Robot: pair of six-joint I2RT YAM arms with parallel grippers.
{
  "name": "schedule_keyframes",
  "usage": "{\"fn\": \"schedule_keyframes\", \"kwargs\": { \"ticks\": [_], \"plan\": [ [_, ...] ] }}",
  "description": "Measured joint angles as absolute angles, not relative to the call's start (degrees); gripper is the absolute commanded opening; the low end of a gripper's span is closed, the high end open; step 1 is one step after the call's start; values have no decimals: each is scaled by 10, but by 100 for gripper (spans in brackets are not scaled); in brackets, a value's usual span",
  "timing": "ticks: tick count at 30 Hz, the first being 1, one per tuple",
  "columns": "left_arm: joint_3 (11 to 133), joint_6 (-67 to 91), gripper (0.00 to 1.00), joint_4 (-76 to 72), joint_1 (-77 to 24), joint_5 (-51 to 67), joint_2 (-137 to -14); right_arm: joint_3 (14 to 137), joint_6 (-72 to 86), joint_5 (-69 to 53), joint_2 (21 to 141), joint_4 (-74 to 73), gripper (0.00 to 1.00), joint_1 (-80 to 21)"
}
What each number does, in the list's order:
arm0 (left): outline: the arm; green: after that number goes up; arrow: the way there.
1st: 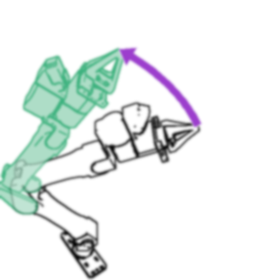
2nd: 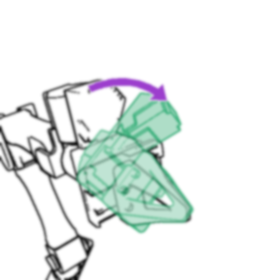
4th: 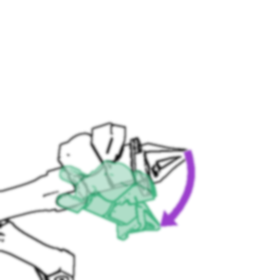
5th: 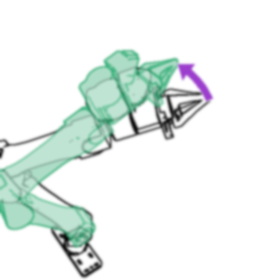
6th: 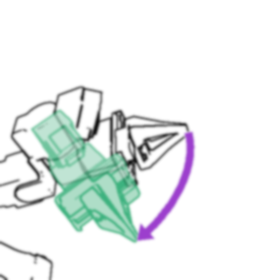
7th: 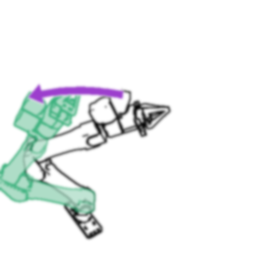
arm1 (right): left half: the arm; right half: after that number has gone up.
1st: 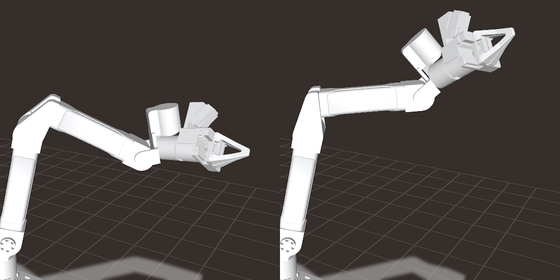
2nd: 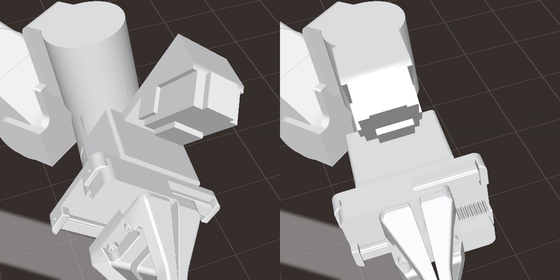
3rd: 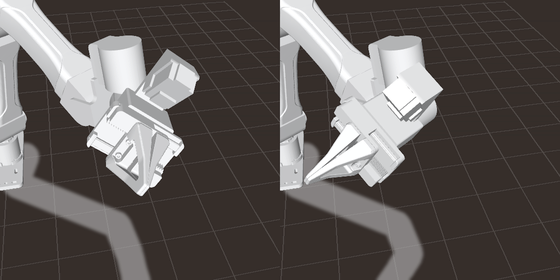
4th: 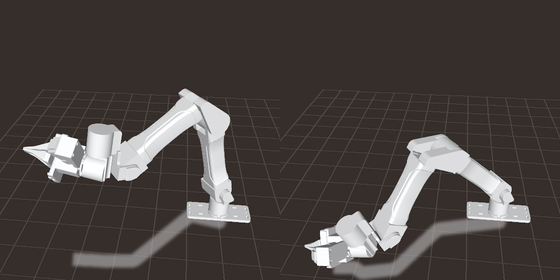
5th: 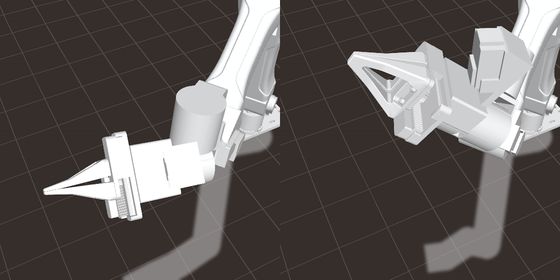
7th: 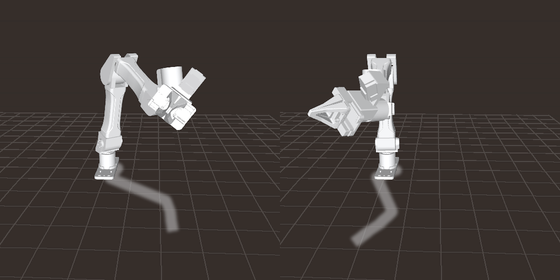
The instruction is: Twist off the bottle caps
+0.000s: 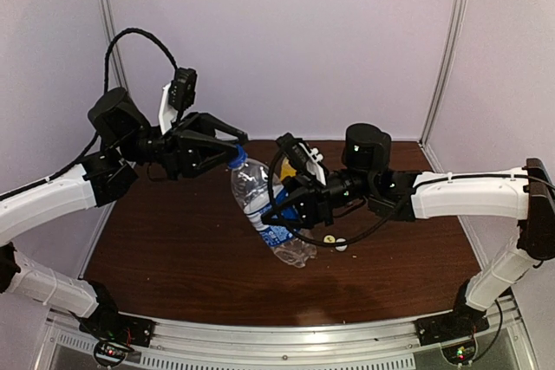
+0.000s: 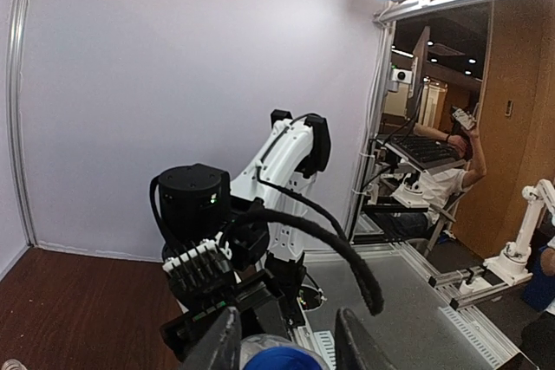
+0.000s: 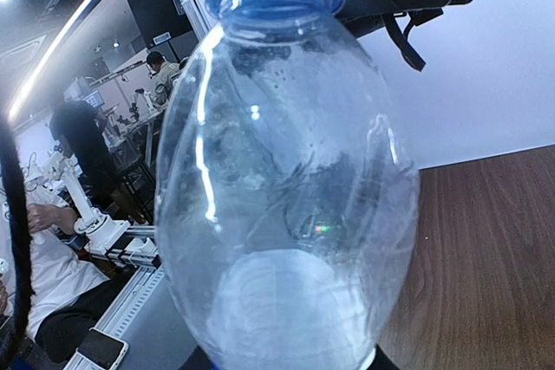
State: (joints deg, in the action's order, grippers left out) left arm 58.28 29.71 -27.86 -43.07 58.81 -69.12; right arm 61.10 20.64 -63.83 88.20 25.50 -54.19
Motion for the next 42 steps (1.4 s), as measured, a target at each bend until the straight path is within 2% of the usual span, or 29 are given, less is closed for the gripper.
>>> {"fn": "schedule_keyframes", "kwargs": {
  "ticks": [11,17,20,21,28,37,42],
  "plan": [
    [579,297,34,-279,-431,588,-693,611,197,-633,882,249,33,-542],
    [575,293,17,-281,-430,588,-694,611,196,-631,882,245,33,-541],
    [575,294,2,-280,-429,587,-695,611,195,-629,882,243,33,-540],
    [575,294,0,-280,-429,587,-695,611,194,-628,881,241,33,-540],
    [578,289,0,-243,-427,551,-694,611,174,-595,871,204,32,-536],
    [632,329,0,-64,-450,304,-690,611,116,-374,828,106,31,-541],
    [634,375,0,-42,-453,239,-699,611,86,-265,823,78,31,-559]
  ]
}}
